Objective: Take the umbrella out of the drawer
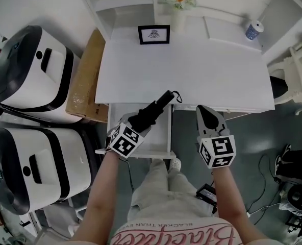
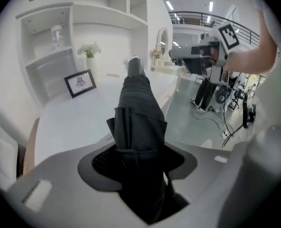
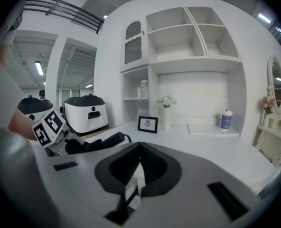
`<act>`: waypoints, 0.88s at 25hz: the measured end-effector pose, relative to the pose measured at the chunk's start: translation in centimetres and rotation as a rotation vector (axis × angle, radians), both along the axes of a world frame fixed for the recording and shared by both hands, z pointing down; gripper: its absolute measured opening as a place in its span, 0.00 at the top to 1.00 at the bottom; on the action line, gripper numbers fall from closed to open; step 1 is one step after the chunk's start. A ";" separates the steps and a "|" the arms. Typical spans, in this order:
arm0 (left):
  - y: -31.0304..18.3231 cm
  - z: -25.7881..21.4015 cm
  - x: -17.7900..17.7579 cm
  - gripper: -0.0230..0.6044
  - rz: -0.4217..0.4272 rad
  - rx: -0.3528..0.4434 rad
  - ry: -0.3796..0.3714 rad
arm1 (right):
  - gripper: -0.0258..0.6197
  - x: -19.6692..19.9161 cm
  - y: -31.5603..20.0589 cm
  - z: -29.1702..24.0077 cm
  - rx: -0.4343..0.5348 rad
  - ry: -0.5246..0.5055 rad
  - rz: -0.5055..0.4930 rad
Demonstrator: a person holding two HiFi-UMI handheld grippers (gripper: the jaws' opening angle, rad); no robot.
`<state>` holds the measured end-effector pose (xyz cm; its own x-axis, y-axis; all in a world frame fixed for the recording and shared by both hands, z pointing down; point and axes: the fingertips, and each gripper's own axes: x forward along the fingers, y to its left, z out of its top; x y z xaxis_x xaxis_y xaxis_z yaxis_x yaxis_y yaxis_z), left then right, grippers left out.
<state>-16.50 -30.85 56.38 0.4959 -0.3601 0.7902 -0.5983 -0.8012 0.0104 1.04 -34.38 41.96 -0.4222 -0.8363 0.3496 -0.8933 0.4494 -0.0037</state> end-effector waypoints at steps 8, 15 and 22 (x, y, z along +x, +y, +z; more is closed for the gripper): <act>-4.1 -11.2 0.0 0.58 -0.207 0.246 0.249 | 0.95 -0.2 -1.2 -5.4 0.121 0.021 -0.033; -5.9 -19.0 -0.6 0.58 -0.299 0.459 0.368 | 0.95 -0.7 -2.3 -10.7 0.246 0.029 -0.061; -6.6 -24.9 -1.7 0.58 -0.358 0.627 0.434 | 0.95 -1.7 -3.3 -16.1 0.364 0.035 -0.087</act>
